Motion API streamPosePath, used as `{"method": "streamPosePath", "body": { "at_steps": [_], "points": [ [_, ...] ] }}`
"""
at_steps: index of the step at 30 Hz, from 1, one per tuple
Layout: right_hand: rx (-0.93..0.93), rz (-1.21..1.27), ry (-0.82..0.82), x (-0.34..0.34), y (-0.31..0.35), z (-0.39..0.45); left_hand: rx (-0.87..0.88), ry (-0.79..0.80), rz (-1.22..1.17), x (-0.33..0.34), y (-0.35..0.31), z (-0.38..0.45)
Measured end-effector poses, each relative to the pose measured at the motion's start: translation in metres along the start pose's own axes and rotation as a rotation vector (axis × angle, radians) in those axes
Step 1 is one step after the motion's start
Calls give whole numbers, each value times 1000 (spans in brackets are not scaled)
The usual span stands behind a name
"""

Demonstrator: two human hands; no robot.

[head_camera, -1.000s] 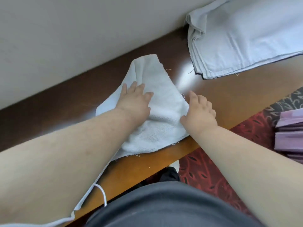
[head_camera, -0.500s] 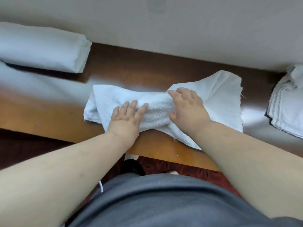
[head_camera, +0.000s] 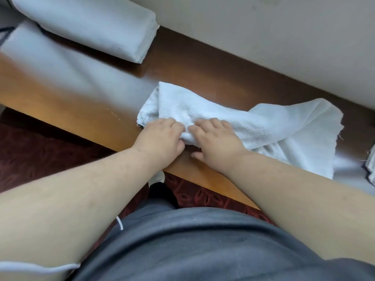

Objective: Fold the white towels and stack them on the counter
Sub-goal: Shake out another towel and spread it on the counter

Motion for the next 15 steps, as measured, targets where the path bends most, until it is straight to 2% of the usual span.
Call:
{"method": "streamPosePath", "body": {
  "at_steps": [3,6,8,11,13,15],
  "points": [
    [90,102,-104,-29,2,31,-129,-160,-388,-33,30,21],
    [269,429,-210,-69,-25,54,-165,-188,-643,-42,60,44],
    [266,473,-274,-99,-39,69,-266,-52,-584,-18,86,63],
    [337,458,-312,-130,-67,97,-517,334,-626,42,117,71],
    [404,451,-300,-135,-87,121,-472,447,-605,64,117,74],
    [436,386,-258,-134,-103,146,-373,436,-499,71,115,78]
  ]
}}
Point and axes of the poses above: each hand's wrist, its own z-axis towards the middle knuckle, its own x-axis out of the palm, y = z × x, the point moved 9 cm from there along z, towards the middle knuckle, and after that the axes turned 12 degrees about z, right-handed, at the moved point
